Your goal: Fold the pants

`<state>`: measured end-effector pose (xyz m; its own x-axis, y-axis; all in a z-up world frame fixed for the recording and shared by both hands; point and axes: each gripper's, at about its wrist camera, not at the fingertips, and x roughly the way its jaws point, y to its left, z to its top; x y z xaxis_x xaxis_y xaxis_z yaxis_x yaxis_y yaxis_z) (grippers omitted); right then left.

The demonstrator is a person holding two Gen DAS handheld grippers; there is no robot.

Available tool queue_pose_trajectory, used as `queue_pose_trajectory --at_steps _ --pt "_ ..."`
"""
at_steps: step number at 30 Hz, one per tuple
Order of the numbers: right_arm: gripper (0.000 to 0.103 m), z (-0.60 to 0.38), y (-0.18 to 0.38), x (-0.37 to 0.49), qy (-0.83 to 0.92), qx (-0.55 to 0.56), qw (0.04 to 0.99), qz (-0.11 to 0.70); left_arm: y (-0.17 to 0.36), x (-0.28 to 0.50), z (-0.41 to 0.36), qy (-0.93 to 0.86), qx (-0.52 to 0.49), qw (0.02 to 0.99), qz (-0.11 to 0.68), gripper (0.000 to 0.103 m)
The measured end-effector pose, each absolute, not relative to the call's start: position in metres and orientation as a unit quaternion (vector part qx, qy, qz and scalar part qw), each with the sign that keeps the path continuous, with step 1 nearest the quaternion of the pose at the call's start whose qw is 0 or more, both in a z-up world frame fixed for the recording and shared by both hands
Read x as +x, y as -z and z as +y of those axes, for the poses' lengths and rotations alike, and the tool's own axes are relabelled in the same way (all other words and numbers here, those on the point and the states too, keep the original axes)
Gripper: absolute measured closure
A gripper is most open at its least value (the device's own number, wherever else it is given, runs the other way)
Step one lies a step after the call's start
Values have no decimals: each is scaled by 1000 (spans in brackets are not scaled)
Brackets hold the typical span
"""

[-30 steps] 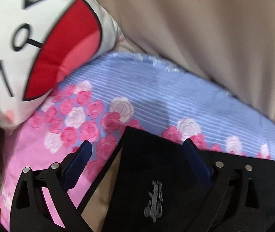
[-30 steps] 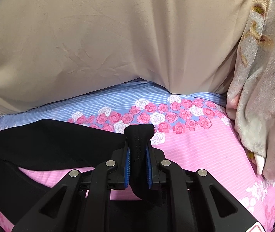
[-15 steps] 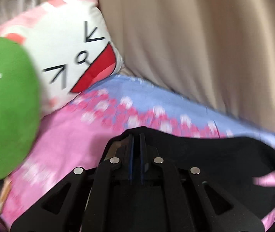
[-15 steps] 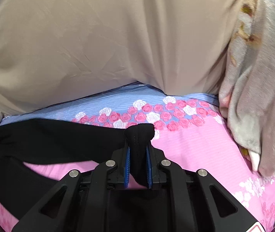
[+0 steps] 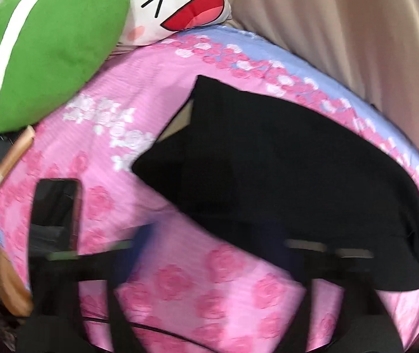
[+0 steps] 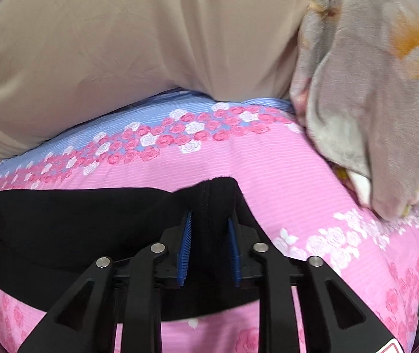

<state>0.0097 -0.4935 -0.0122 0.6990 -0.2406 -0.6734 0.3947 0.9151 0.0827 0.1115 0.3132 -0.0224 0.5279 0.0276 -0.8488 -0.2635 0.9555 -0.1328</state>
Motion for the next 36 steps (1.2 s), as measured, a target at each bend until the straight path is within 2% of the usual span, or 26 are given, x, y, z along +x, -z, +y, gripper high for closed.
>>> queue_pose_trajectory --at_steps 2,5,7,8,9,10,11,15,16,17,18,21,23,25,26,27,29,31,33,34,35,36 --pt "68 -487 4 -2 185 104 918 334 23 118 304 -87 -134 868 471 8" --pt "63 -478 -6 -19 198 98 921 321 33 134 300 -75 -170 853 487 8" --pt "63 -472 -11 -31 201 99 922 316 41 141 301 -69 -190 846 493 19" --pt "61 -469 -12 -39 205 101 921 315 42 143 300 -67 -192 847 492 45" --pt "60 -467 -12 -45 206 103 921 314 43 146 301 -68 -192 846 492 81" --pt "60 -464 -12 -49 205 105 921 315 44 148 305 -69 -198 841 498 94" --pt "60 -459 -11 -53 207 103 920 316 43 149 310 -65 -205 839 500 98" --pt "59 -449 -10 -67 199 116 920 318 5 133 325 -63 -171 858 481 98" --pt "55 -447 -8 -70 192 125 920 318 -3 128 328 -81 -146 861 479 98" --pt "48 -446 -5 -73 188 130 920 319 -3 126 331 -101 -122 862 482 97" --pt "46 -445 -1 -73 188 131 919 321 3 128 335 -123 -104 855 493 94" --pt "45 -452 18 -67 189 155 908 340 30 132 339 -161 -84 829 529 91" --pt "45 -461 24 -65 175 206 901 340 27 123 331 -193 -68 832 515 90" --pt "45 -463 21 -64 149 242 901 327 13 110 319 -205 -63 843 493 72" --pt "43 -461 19 -59 129 254 902 324 4 103 312 -199 -66 852 480 58" --pt "41 -459 17 -55 118 259 902 325 -7 98 300 -188 -64 862 467 54" --pt "32 -457 17 -38 94 283 899 321 -19 92 278 -171 -49 873 454 54" --pt "31 -456 21 -15 70 301 895 322 -27 91 247 -142 -28 884 444 48" --pt "30 -457 29 18 67 301 891 332 -29 92 218 -111 -23 890 441 36" --pt "44 -459 33 32 74 298 890 337 -29 94 197 -85 -19 894 440 35" --pt "101 -462 35 50 96 276 893 343 -28 96 184 -74 -15 895 440 35" --pt "98 -464 33 58 105 265 893 349 -25 100 174 -67 -11 895 441 35"
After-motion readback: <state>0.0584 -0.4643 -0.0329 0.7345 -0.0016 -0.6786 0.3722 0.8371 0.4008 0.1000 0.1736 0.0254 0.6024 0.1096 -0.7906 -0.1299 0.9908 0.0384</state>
